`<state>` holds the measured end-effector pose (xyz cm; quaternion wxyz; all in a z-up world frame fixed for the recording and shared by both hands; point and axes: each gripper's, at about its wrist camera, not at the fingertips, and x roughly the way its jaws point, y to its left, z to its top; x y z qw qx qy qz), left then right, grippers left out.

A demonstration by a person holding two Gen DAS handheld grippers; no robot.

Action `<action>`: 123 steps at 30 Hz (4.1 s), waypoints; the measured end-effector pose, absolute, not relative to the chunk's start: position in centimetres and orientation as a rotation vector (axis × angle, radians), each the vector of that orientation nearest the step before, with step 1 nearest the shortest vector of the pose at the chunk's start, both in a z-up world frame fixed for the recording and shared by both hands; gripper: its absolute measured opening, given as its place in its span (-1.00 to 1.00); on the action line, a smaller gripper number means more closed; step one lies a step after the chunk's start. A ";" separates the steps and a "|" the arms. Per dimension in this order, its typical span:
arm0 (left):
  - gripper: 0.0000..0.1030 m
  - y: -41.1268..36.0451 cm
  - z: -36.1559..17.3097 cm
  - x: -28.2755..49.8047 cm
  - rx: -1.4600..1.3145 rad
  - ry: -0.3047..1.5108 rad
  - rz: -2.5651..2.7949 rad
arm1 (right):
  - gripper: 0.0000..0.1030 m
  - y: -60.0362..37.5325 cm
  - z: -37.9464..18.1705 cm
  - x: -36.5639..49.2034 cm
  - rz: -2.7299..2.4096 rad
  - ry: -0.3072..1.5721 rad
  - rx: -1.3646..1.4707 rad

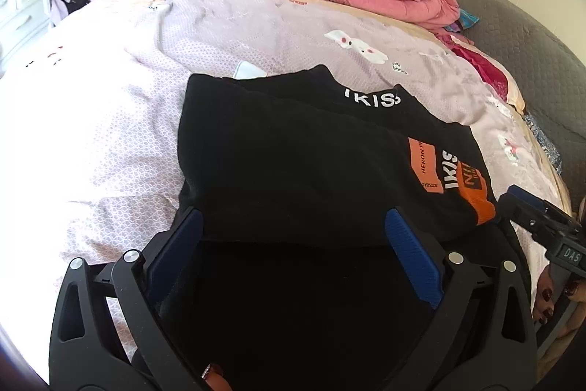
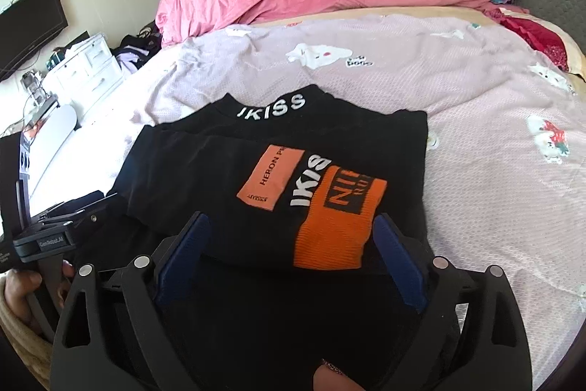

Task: Fold small clothes
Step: 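Move both grippers to the hem of the black shirt, then close both grippers on the black shirt hem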

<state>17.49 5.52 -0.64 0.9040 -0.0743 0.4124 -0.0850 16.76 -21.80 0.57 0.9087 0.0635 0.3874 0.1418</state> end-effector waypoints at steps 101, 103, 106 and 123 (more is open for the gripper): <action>0.29 9.8 -4.5 -0.7 -0.278 1.013 -0.051 | 0.80 -30.4 -1.9 -0.2 0.430 0.910 0.093; 0.21 10.2 -4.5 -0.9 -0.296 1.006 -0.046 | 0.80 -30.6 -2.4 -0.7 0.435 0.926 0.086; -0.05 11.1 -4.3 -1.3 -0.330 0.999 -0.034 | 0.80 -31.0 -3.2 -1.4 0.454 0.959 0.101; -0.41 11.6 -4.5 -2.0 -0.374 0.999 -0.024 | -0.02 -32.3 -6.3 -2.6 0.505 1.067 0.167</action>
